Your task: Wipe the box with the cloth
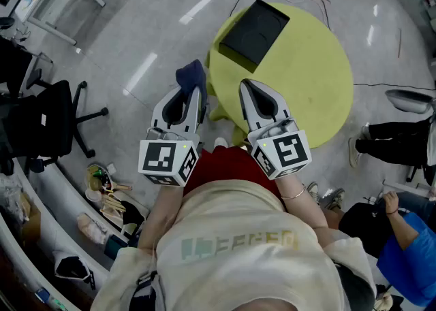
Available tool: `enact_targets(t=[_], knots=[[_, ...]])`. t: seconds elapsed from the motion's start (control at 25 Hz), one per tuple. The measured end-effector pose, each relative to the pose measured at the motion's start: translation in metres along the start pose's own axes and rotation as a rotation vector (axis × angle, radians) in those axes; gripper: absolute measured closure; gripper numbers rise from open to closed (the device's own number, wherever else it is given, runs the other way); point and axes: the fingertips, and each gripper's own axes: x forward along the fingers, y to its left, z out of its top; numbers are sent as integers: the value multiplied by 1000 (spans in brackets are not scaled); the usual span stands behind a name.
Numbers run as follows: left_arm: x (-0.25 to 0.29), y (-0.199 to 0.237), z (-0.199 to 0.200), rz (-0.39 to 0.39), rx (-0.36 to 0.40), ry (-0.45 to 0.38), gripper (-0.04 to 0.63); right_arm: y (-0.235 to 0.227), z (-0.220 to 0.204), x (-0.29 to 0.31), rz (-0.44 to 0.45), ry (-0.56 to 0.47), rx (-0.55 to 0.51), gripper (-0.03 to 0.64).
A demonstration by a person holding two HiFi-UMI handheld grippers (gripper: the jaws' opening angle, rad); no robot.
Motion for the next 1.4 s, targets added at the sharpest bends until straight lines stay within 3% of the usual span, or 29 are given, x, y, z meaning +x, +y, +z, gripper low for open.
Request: enact_targets(t=[0.32, 0.8, 1.12, 1.4], knots=[[0, 10, 2, 21, 5, -8, 532, 1, -2, 6, 16, -3, 14, 580], [8, 19, 9, 65, 24, -8, 532, -11, -7, 20, 66, -4, 122, 578], [26, 41, 15, 48, 25, 0, 532, -13, -6, 48, 56, 3, 138, 578], [74, 91, 27, -14, 17, 14, 532, -26, 4, 105, -3, -13, 139, 578]])
